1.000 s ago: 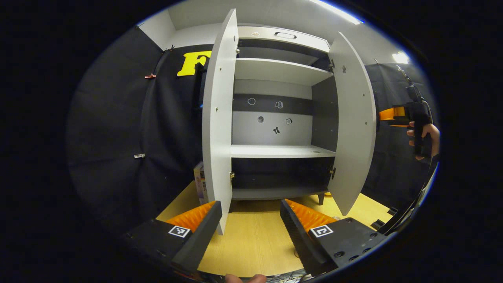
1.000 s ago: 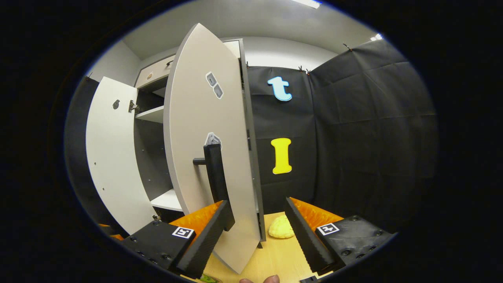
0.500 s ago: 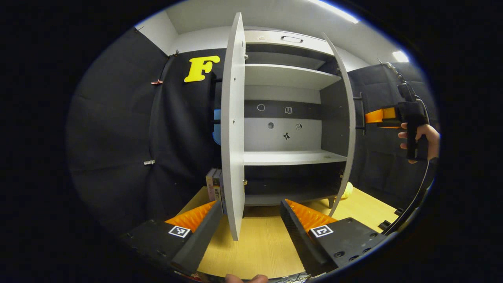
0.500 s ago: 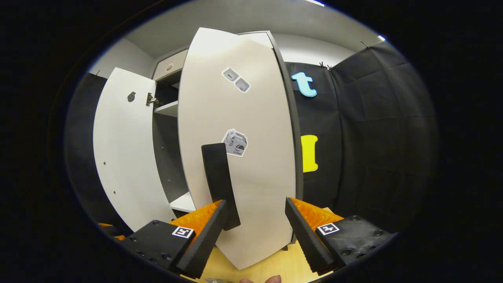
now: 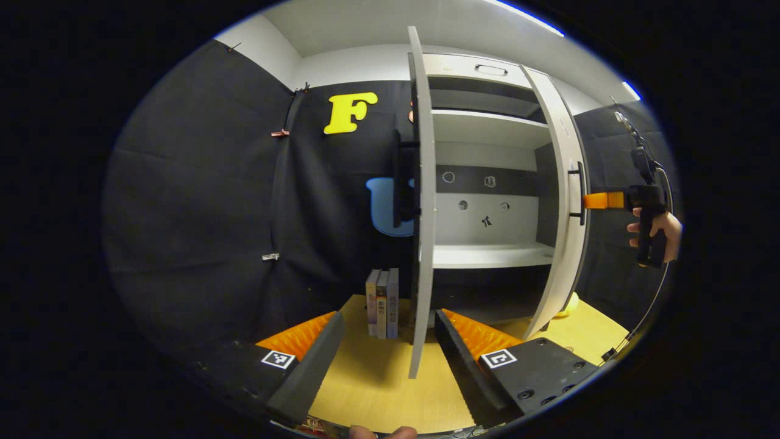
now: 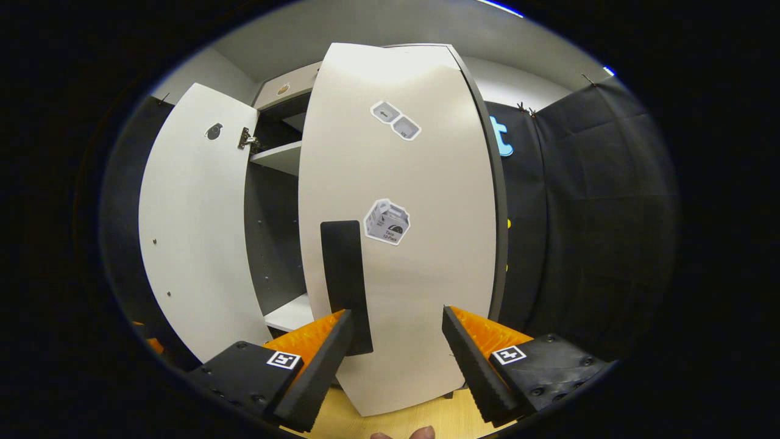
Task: Grasp the bottle in the cabinet with the left hand and place it on the coaster, then close the right door with the right hand and the left door with the left hand.
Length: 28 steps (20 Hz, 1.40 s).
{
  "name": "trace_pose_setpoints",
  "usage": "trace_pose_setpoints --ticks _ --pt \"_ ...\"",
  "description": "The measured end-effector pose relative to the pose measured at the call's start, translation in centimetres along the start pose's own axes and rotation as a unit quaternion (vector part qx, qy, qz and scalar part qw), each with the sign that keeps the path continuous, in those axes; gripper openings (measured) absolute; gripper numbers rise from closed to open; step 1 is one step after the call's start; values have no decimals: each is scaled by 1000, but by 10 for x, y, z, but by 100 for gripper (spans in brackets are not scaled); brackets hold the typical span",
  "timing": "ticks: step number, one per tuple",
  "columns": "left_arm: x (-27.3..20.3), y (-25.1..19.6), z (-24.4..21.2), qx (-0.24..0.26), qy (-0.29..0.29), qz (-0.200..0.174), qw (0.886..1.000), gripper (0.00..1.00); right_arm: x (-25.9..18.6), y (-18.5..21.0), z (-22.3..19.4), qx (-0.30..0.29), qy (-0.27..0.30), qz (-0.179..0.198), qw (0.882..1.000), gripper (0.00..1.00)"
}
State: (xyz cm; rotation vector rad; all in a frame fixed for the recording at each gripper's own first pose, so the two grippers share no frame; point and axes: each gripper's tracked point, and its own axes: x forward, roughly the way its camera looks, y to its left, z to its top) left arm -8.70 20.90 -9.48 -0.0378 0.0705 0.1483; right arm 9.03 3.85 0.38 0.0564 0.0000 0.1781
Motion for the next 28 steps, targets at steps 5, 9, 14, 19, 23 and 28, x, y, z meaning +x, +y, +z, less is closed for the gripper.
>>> trace_pose_setpoints --ticks 5,9,14,19,23,28 --pt "38 33 45 -14 -17 34 999 95 11 5 -3 25 10 -12 1000 98" --pt "76 48 72 10 -30 47 998 95 4 11 -7 32 14 -17 999 98" --pt "111 44 86 8 -34 36 999 95 -17 14 1 -5 2 -15 1000 98" --pt "121 34 86 7 -44 20 999 93 -39 0 13 13 -23 -33 999 96" --pt "118 26 84 6 -41 11 999 94 -45 -9 15 29 -23 -40 999 98" --pt "111 1 82 9 -36 -4 999 94 -53 -16 15 30 -20 -41 999 98"
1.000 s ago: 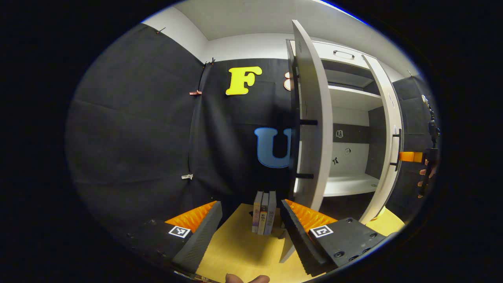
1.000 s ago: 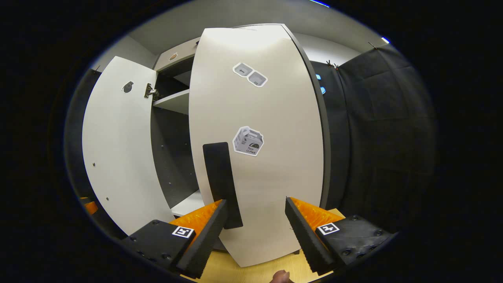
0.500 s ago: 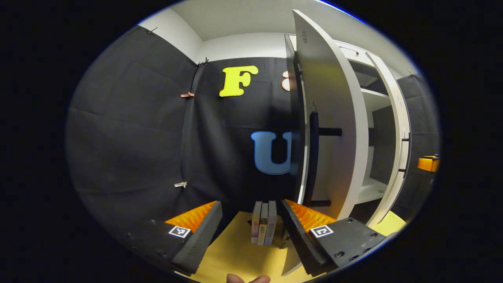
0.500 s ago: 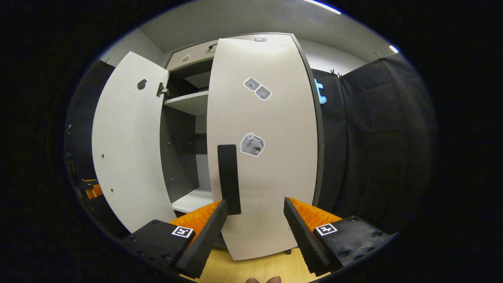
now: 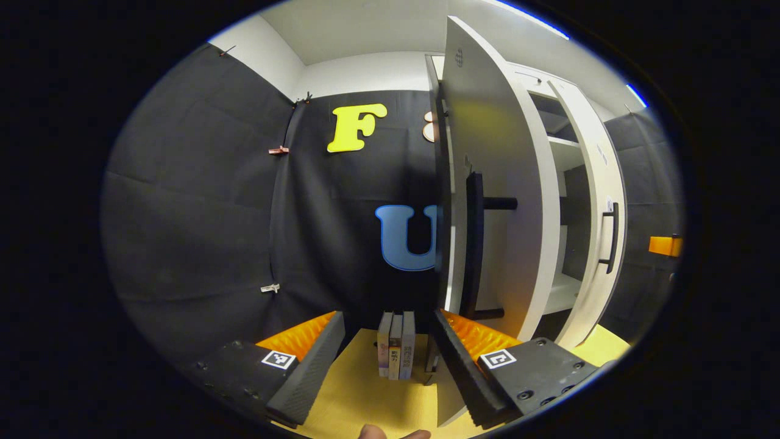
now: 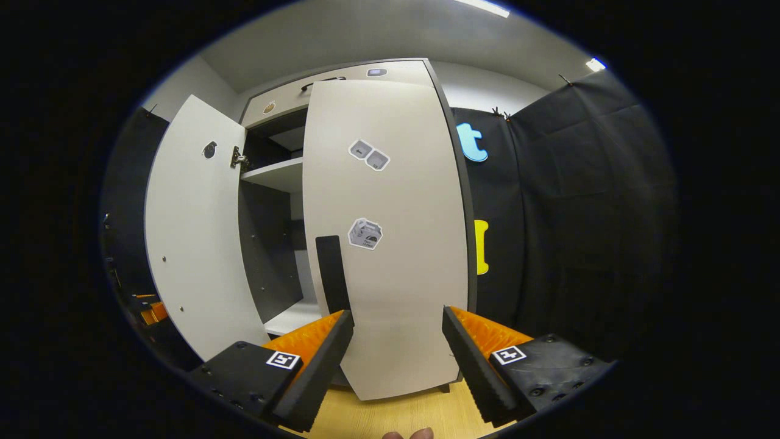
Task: Grasp the bottle in the cabinet with the left hand and place it on the coaster, then close the right door with the right hand and the left door with the left hand.
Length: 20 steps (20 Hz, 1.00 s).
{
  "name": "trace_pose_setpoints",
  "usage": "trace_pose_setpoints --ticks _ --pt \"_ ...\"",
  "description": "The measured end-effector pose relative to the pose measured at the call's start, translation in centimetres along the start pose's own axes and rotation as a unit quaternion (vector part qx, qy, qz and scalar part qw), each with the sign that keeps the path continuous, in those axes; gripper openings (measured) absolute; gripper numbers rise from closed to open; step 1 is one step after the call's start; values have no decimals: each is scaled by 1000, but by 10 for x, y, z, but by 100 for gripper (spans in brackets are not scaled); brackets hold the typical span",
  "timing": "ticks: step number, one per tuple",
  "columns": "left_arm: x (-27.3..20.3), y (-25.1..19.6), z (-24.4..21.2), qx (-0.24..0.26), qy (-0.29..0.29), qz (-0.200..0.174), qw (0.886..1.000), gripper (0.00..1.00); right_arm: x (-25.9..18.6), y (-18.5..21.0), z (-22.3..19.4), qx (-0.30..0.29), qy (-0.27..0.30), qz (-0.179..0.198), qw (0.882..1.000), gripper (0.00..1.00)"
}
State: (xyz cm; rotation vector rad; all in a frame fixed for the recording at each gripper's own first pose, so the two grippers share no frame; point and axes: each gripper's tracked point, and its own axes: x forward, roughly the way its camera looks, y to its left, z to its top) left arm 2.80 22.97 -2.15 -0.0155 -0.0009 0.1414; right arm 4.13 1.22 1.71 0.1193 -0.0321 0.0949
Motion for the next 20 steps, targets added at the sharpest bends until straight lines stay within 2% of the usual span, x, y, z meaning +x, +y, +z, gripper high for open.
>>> trace_pose_setpoints --ticks 2,4,5,12,20 --pt "-2 -19 0 -1 2 -16 1000 92 -2 -5 1 -5 0 0 1000 98" --pt "-4 -38 3 2 3 -30 1000 94 -6 -10 2 -8 -2 0 1000 98" --pt "-5 -45 4 3 4 -34 999 92 -7 -14 3 -8 -2 -1 1000 98" --pt "-4 -83 0 1 7 -56 998 94 -17 -27 5 -5 -5 -3 1000 98" --pt "13 -151 4 19 0 -123 992 93 -24 -34 3 -30 -3 -2 1000 98"
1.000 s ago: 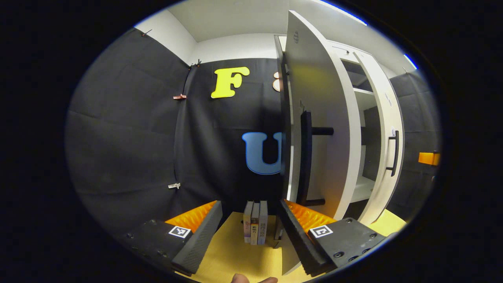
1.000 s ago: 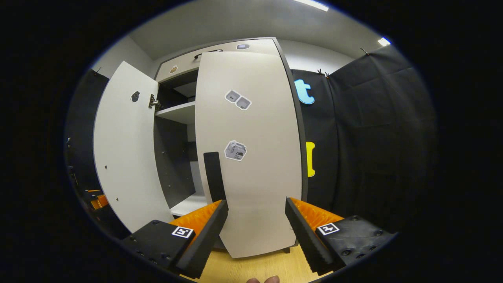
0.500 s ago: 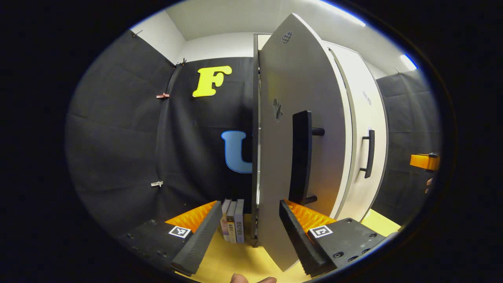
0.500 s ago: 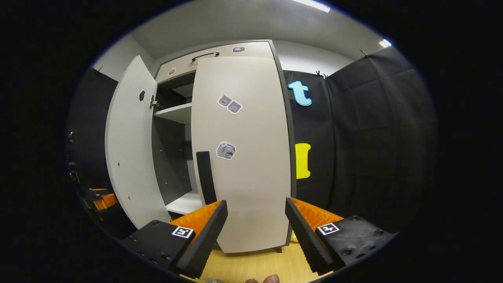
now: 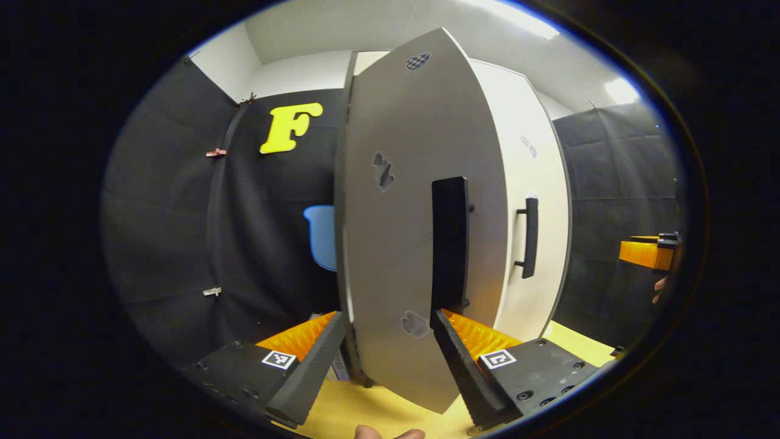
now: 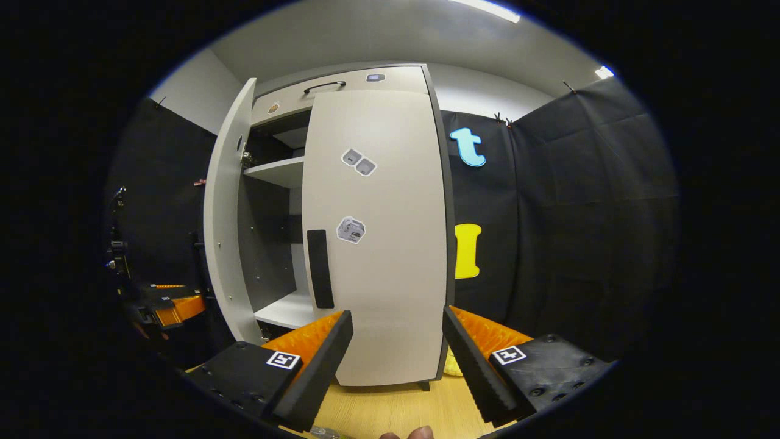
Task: Grasp the bottle in the cabinet with the left hand and place it on the coaster, then close the right door with the right hand and the left door with the left hand.
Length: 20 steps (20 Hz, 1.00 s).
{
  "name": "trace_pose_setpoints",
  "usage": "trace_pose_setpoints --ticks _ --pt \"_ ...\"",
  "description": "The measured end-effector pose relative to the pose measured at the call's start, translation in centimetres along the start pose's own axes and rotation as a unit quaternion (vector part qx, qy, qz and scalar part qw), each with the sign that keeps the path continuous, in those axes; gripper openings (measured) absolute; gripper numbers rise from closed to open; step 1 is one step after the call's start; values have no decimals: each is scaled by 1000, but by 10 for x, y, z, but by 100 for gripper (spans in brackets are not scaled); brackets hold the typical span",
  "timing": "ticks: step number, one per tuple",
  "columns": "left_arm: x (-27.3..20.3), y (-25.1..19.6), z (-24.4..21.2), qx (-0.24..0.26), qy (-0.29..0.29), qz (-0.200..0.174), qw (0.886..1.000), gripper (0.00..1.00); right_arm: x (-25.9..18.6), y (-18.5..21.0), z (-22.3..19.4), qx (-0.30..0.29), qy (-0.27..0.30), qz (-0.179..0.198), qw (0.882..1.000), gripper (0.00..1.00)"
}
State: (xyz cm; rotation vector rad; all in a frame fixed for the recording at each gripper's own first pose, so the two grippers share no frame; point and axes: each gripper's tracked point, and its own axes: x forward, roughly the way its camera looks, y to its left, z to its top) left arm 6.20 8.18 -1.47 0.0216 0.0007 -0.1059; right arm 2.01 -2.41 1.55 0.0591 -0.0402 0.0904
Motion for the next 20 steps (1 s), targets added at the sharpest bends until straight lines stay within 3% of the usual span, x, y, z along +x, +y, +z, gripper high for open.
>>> trace_pose_setpoints --ticks 9,20 --pt "42 -40 -5 -21 11 -30 999 92 -8 -20 -1 -3 0 -24 1000 98" --pt "75 -63 -6 -24 7 -35 999 94 -4 -17 -3 0 4 -20 1000 98"
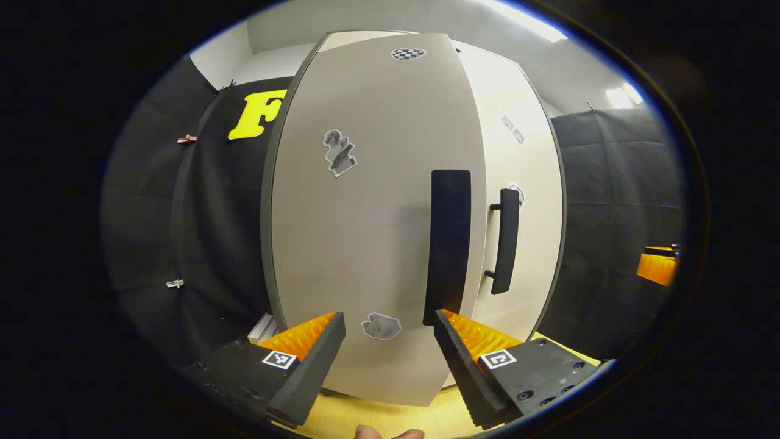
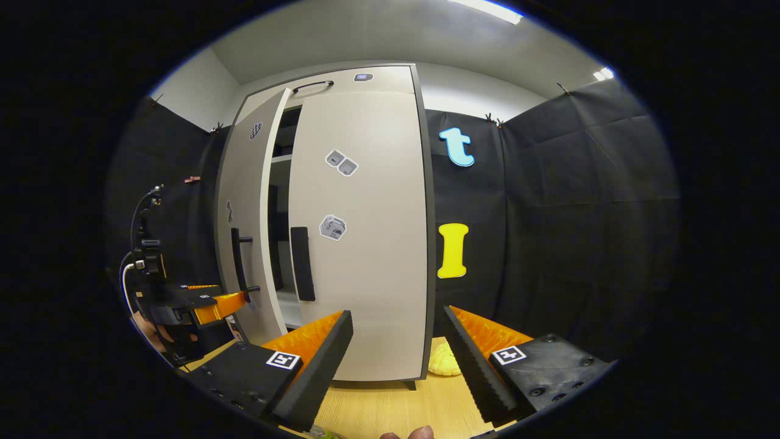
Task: Grasp the bottle in the cabinet with the left hand and place it on the coaster, then close the right door with the right hand and the left door with the left hand.
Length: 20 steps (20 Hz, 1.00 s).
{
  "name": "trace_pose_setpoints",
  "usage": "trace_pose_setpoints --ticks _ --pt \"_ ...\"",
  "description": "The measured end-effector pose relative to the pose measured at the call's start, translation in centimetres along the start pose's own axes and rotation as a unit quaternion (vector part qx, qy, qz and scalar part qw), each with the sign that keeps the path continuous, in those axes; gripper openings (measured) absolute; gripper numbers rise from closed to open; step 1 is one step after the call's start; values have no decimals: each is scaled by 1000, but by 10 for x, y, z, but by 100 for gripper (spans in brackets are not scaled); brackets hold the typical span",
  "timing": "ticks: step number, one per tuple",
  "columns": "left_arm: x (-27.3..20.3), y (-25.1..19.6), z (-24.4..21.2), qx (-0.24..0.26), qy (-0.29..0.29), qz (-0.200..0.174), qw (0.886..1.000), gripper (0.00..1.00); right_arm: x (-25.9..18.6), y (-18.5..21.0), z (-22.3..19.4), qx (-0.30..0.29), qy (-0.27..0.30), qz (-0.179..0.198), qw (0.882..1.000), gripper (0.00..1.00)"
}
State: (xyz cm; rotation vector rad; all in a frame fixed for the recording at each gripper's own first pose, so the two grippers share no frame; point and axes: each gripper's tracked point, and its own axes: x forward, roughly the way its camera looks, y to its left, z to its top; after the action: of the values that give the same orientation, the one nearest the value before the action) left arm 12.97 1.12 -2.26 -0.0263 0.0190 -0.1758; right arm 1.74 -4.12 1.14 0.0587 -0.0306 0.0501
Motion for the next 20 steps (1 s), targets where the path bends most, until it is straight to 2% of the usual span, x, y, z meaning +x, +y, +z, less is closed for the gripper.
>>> trace_pose_setpoints --ticks 8,14,20 --pt "-3 -4 12 12 -10 3 1000 94 3 11 6 3 -5 13 1000 98" --pt "-34 -11 26 32 -19 -3 999 94 2 17 9 4 -7 22 1000 98" --pt "-67 -4 34 21 -23 6 1000 95 4 36 16 10 -16 47 999 98"
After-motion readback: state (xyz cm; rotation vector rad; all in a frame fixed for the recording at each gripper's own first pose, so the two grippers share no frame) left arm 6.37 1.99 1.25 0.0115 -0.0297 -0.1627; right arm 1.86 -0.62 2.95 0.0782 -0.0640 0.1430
